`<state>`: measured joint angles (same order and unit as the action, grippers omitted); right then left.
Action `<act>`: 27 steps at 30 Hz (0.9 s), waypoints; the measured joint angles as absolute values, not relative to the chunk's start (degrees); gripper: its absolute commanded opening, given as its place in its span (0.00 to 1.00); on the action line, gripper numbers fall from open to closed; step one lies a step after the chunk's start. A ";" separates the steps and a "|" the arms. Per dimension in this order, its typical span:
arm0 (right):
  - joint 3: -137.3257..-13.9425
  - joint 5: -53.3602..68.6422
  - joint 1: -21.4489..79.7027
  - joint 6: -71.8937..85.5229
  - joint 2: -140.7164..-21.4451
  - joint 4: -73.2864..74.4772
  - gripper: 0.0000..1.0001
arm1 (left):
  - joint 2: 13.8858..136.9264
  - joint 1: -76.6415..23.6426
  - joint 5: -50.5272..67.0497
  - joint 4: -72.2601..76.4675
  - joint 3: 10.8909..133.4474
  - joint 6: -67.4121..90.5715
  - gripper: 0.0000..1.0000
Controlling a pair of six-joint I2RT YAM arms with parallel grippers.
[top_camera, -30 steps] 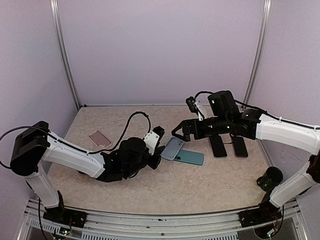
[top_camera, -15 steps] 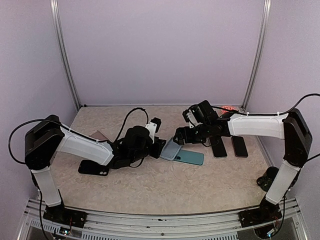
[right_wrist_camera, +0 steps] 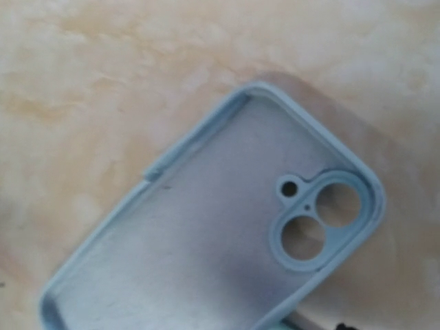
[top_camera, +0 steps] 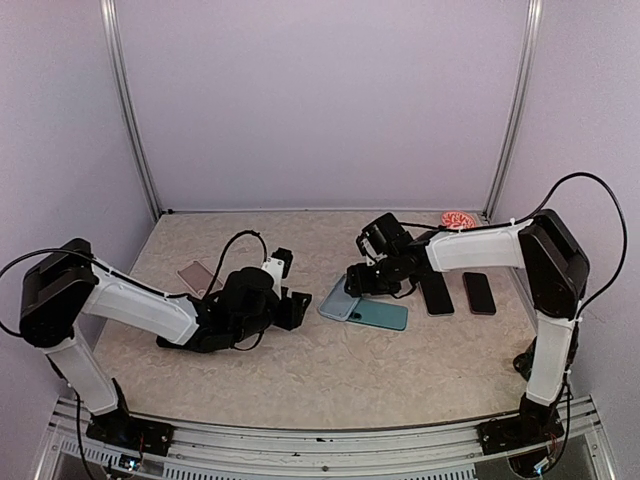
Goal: Put the phone into the phone case
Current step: Adjust the phone case at the center of the board.
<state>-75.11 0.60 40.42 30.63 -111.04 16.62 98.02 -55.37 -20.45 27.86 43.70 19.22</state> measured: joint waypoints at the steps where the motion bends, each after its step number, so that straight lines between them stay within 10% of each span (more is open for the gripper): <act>1: -75.11 0.34 40.42 30.65 -111.37 16.62 0.70 | 96.95 -55.35 -20.75 27.86 43.13 19.35 0.67; 11: -76.49 -1.41 40.42 30.70 -115.48 16.69 0.60 | 88.84 -55.35 -24.62 28.10 37.93 20.56 0.90; 27: -85.38 -0.45 40.42 28.23 -121.01 17.17 0.31 | 85.49 -55.31 -26.98 28.23 35.70 21.41 0.94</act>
<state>-85.38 -0.45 40.42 28.23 -121.01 17.17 85.49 -55.31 -26.98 28.23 35.70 21.41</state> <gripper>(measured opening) 0.301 0.940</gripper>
